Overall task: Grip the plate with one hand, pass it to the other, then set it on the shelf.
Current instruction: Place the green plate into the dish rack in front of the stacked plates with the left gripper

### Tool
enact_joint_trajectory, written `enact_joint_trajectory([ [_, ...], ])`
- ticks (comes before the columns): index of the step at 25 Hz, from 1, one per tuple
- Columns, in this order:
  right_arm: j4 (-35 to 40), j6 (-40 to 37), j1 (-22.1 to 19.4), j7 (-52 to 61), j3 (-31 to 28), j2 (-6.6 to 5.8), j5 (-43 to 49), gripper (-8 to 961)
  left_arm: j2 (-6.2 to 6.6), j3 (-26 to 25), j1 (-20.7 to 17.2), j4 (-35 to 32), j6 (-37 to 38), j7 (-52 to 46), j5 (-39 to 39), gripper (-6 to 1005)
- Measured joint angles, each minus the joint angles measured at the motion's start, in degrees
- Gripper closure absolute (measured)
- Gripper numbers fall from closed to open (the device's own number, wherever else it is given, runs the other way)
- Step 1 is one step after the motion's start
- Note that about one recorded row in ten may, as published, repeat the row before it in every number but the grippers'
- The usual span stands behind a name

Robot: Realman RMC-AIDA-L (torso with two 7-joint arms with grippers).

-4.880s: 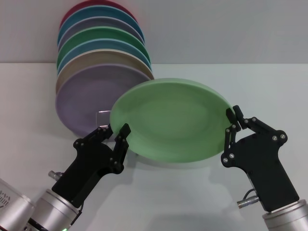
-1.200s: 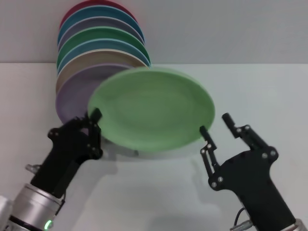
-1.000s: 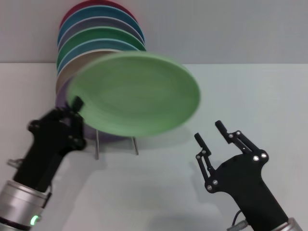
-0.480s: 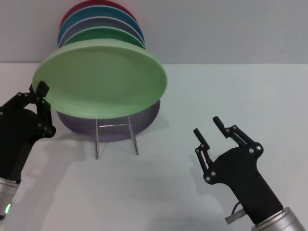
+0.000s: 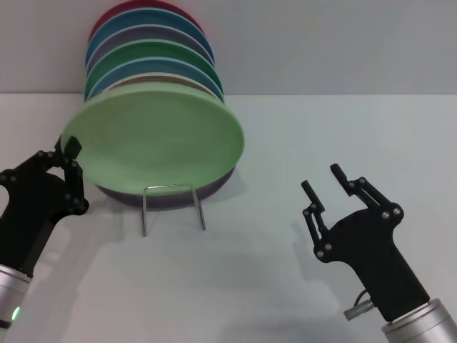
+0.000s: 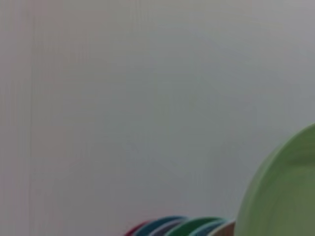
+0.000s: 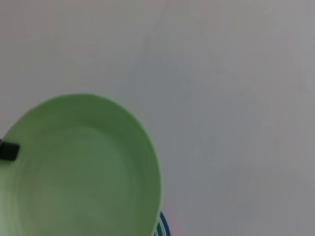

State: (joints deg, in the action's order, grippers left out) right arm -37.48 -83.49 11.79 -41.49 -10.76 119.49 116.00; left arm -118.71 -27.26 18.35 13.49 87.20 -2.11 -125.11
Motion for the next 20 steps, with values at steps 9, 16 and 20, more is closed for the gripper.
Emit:
enact_joint_trajectory([
  [9,0.8,0.8,0.5,0.0,-1.3,0.13,0.0,587,-0.19,1.1,0.0,-0.1,-5.3,0.2,-0.2,931],
  [16,0.9,1.5,1.1,0.2,-1.4,0.13,0.0,586,-0.17,1.5,0.2,0.3,-8.6,2.0,-0.2,926],
  [20,0.8,1.6,1.4,0.2,-1.5,0.14,0.0,585,-0.1,1.5,0.3,0.4,-9.2,2.1,-0.2,924],
])
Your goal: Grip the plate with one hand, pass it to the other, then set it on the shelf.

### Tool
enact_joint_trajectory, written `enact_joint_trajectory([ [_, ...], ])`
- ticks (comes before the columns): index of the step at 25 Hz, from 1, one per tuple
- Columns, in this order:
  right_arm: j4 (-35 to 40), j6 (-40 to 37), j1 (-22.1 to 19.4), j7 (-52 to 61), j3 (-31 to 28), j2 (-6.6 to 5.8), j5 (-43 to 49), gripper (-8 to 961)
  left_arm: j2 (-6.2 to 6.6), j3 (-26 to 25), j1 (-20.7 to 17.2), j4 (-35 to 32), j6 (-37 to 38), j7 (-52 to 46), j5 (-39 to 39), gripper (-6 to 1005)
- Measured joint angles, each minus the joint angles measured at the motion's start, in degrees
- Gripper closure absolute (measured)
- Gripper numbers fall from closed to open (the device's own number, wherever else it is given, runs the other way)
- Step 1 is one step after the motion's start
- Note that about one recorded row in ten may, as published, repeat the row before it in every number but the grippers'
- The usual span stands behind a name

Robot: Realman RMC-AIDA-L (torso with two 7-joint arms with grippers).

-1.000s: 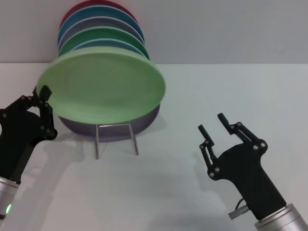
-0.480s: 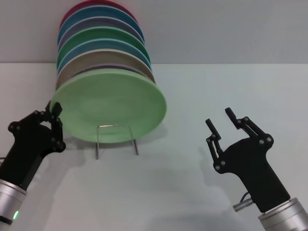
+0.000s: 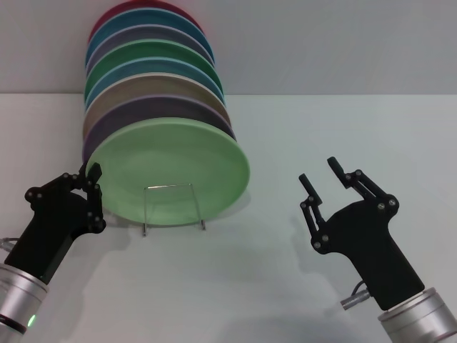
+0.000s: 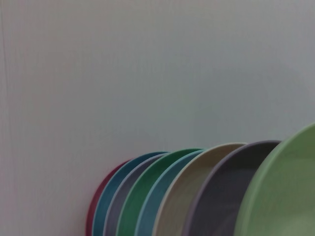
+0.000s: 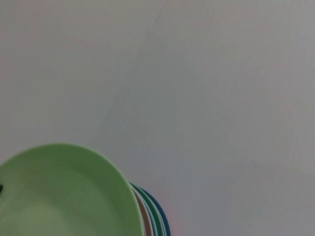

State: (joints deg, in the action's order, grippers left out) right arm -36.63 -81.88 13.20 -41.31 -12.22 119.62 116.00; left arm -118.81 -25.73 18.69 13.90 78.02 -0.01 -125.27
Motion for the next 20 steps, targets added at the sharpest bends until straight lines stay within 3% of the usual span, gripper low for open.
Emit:
enact_joint_trajectory([
  [6,0.0,0.7,0.4,0.0,-0.5,0.0,0.0,585,0.08,-0.2,-0.2,0.1,-0.4,-0.5,0.0,920],
  [11,0.4,1.3,1.0,0.0,-1.5,0.0,0.0,585,0.11,-0.1,-0.7,0.1,-0.1,-0.5,0.0,768],
  [20,1.4,7.7,3.2,4.2,-10.3,0.09,-0.8,585,0.14,0.1,-7.2,0.3,8.8,-0.7,0.0,748],
])
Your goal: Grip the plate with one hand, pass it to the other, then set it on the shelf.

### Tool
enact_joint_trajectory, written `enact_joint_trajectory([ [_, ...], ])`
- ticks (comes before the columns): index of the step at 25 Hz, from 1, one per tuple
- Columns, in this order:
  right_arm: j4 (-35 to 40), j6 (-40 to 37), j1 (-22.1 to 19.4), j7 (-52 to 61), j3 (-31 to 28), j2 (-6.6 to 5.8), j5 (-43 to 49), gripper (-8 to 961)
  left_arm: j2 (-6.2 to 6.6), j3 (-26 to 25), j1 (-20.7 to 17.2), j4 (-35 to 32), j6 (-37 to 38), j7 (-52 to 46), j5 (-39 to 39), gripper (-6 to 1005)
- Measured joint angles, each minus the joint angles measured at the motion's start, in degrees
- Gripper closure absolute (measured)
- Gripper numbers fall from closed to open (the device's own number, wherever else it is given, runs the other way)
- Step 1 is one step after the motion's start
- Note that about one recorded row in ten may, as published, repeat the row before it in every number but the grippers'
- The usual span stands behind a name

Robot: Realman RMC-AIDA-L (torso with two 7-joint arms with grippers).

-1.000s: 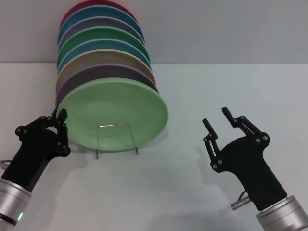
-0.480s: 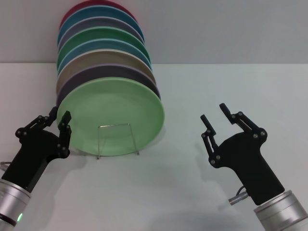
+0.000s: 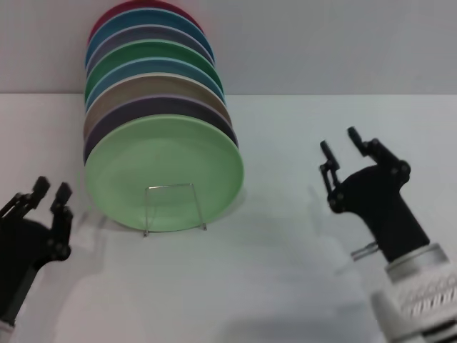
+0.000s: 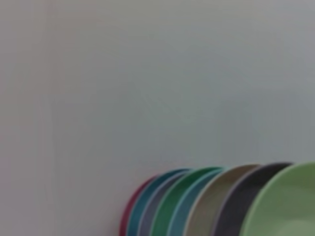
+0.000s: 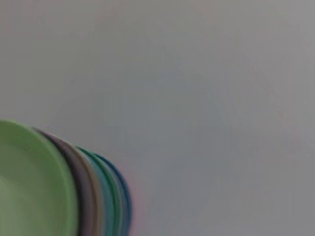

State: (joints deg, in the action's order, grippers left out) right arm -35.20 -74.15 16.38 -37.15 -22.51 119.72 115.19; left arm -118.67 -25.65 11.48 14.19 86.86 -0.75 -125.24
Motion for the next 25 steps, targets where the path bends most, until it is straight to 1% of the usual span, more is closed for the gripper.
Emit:
enact_joint_trajectory([
  [1,0.0,0.7,0.3,0.4,-0.9,0.0,-1.0,585,-0.07,0.0,-1.3,0.9,1.2,-1.2,0.1,746],
  [4,-0.3,2.6,1.8,1.5,-2.8,-0.07,-6.0,585,-0.11,-0.2,-2.0,1.9,1.4,-3.3,0.4,739],
  [7,0.3,2.3,2.4,3.1,-2.8,-0.26,-7.6,586,-0.22,-0.5,-1.9,2.3,1.3,-7.2,0.5,732],
  [10,2.2,-1.0,2.5,6.5,-2.3,-0.35,-7.3,586,-0.23,-0.9,-1.2,2.5,1.1,-9.0,0.6,731],
  [11,2.2,-1.0,2.5,6.5,-2.3,-0.35,-7.3,586,-0.24,-1.2,-1.1,2.6,1.1,-9.1,0.6,731],
  [16,4.6,-5.2,2.1,13.5,-2.8,-0.34,-7.4,586,-0.29,-3.3,-0.2,2.8,0.9,-9.1,0.7,737],
  [20,6.0,-6.1,2.0,14.3,-3.8,-0.06,-8.0,586,-0.34,-5.8,-0.1,2.9,0.5,-9.1,0.8,737],
  [25,5.8,-6.2,1.6,14.4,-5.0,0.06,-10.4,586,-0.21,-9.2,-0.1,2.8,-0.7,-10.2,0.8,737],
])
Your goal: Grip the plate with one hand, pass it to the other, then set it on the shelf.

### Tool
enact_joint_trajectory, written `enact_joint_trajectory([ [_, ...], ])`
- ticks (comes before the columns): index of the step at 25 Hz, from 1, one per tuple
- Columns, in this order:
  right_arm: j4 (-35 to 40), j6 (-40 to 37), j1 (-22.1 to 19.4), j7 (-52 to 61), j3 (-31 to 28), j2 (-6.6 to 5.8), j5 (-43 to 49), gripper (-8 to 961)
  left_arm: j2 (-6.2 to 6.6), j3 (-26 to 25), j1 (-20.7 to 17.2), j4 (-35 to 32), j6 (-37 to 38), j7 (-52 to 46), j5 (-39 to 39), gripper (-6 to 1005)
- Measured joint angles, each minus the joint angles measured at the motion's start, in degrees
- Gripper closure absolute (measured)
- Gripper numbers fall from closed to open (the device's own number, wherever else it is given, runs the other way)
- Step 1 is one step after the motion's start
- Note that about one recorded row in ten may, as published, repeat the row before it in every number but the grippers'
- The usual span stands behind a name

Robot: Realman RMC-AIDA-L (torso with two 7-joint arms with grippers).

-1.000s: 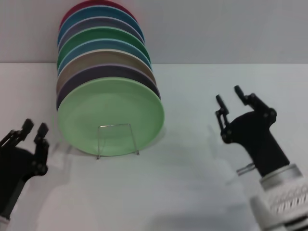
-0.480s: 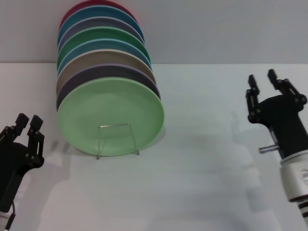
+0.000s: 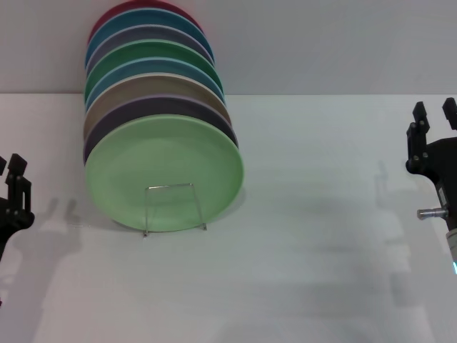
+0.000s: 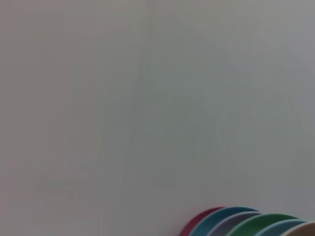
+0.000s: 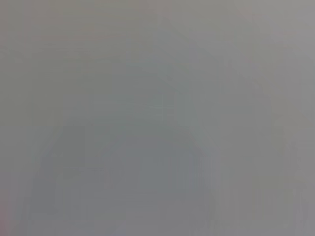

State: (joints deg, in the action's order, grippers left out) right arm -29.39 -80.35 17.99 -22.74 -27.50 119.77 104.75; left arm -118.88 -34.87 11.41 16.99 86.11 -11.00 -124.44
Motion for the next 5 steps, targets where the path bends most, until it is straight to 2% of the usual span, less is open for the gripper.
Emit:
enact_joint_trajectory([
  [5,-0.1,-0.1,0.0,0.2,-0.1,-0.01,-0.6,586,0.05,-0.9,0.1,-0.2,-0.2,-0.8,0.0,737],
])
